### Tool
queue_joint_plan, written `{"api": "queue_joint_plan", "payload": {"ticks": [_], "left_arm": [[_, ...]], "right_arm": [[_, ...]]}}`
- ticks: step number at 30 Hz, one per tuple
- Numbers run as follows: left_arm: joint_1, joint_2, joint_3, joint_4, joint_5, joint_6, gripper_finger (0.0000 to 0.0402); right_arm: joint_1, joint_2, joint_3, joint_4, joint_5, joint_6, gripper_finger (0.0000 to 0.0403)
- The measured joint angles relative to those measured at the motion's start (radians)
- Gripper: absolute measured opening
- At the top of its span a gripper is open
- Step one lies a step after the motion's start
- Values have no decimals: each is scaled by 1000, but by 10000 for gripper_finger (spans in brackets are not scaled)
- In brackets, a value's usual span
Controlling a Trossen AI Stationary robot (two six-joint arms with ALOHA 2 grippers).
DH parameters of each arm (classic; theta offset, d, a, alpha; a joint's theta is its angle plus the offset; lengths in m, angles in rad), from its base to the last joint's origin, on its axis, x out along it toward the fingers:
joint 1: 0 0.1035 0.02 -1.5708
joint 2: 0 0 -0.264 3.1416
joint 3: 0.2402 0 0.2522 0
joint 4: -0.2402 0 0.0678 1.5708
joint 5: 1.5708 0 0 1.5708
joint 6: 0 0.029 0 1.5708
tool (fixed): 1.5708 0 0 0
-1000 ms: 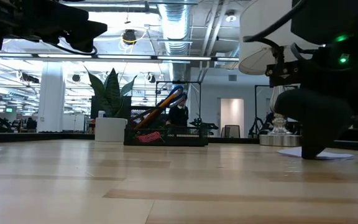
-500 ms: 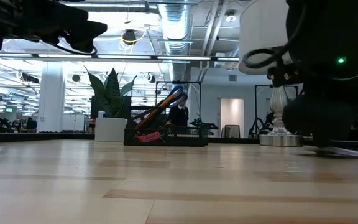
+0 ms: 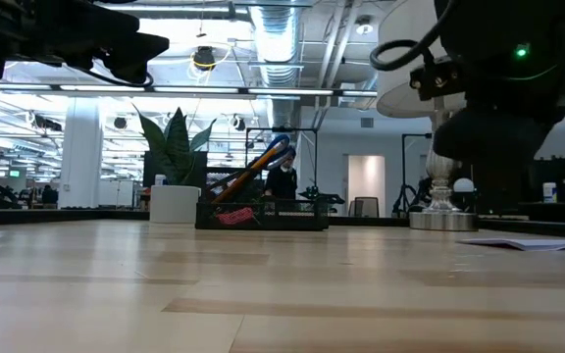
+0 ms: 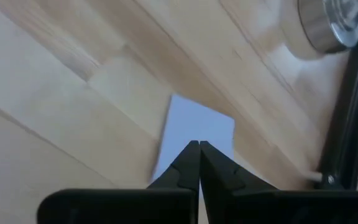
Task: Pick and place office supplies into organizer
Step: Put the purple sticky note into the black desk organizer
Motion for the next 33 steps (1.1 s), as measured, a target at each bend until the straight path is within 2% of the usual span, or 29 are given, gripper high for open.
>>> {"api": "queue_joint_plan", "payload": {"ticks": [4, 7, 16, 22, 25, 33], "left_arm": [[0, 0, 0, 0, 0, -2, 223], [0, 0, 0, 0, 0, -3, 223], [0, 0, 0, 0, 1, -2, 223], [0, 0, 0, 0, 1, -3, 223], [0, 0, 0, 1, 1, -3, 223], [0, 0, 0, 4, 1, -4, 223]], "right_arm": [[1, 0, 0, -14, -42, 13, 10], [17, -1, 0, -14, -49, 61, 35], [100, -3, -13, -35, -85, 241, 174], [87, -3, -89, 14, -93, 262, 256], [69, -3, -140, 70, -78, 270, 269], [33, -10, -250, 183, -47, 258, 270]]}}
